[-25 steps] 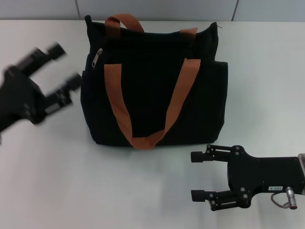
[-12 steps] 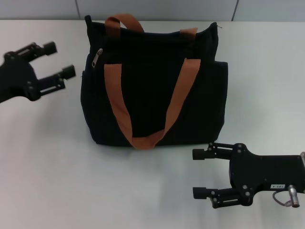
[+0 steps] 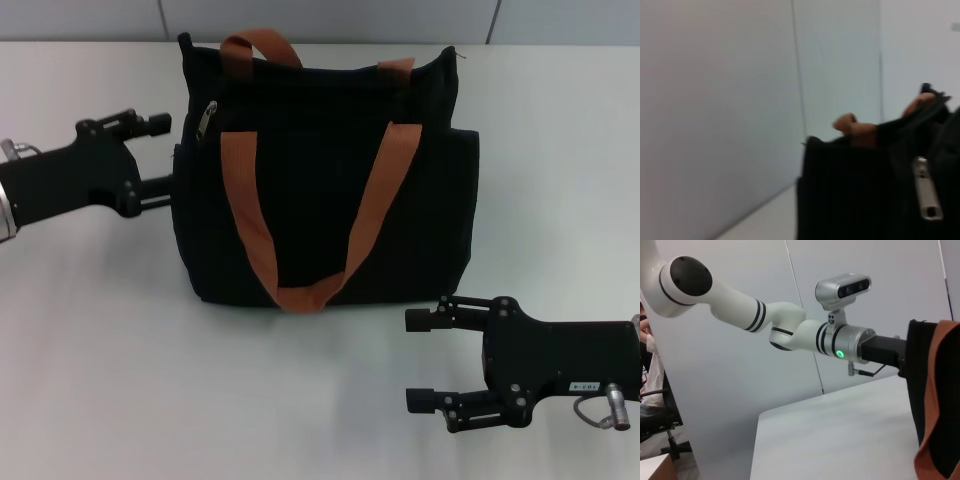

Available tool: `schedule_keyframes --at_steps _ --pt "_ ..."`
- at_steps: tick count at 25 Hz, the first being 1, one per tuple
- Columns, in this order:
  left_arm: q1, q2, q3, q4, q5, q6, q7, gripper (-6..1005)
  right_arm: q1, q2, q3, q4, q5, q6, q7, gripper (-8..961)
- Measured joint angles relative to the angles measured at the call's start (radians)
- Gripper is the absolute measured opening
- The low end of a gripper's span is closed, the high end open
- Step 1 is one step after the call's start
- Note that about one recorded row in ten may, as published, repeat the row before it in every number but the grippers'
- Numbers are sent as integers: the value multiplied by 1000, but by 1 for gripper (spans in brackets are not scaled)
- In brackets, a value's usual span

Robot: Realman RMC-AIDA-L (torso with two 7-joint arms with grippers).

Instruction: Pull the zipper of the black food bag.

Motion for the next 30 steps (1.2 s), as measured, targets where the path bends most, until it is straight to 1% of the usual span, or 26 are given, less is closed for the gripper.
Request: schedule_keyframes --at_steps 6,7,8,11,13,14,16,24,30 --pt "-5 -2 -7 1 -16 -20 27 734 3 0 0 0 1 2 5 819" --pt "-10 -5 -9 3 -61 -40 69 732 3 0 0 0 1 3 5 819" --pt "-9 -7 -9 3 -79 -38 88 731 3 0 0 0 1 4 5 819" --pt "-9 -7 -9 3 -79 -38 88 726 4 2 0 0 1 5 5 819" --pt "-8 -25 -7 2 -92 -32 146 723 5 3 0 -1 4 5 6 819" --pt "-8 -25 -7 2 -92 -32 146 722 5 3 0 -1 7 5 6 819" --pt "-1 -34 -14 -2 -106 -33 181 719 4 3 0 -2 11 6 7 819" --pt "9 -35 -15 -2 -117 -11 196 401 5 3 0 -2 12 7 8 818" --pt "21 -32 -18 3 -121 49 202 181 6 3 8 -2 16 4 12 817"
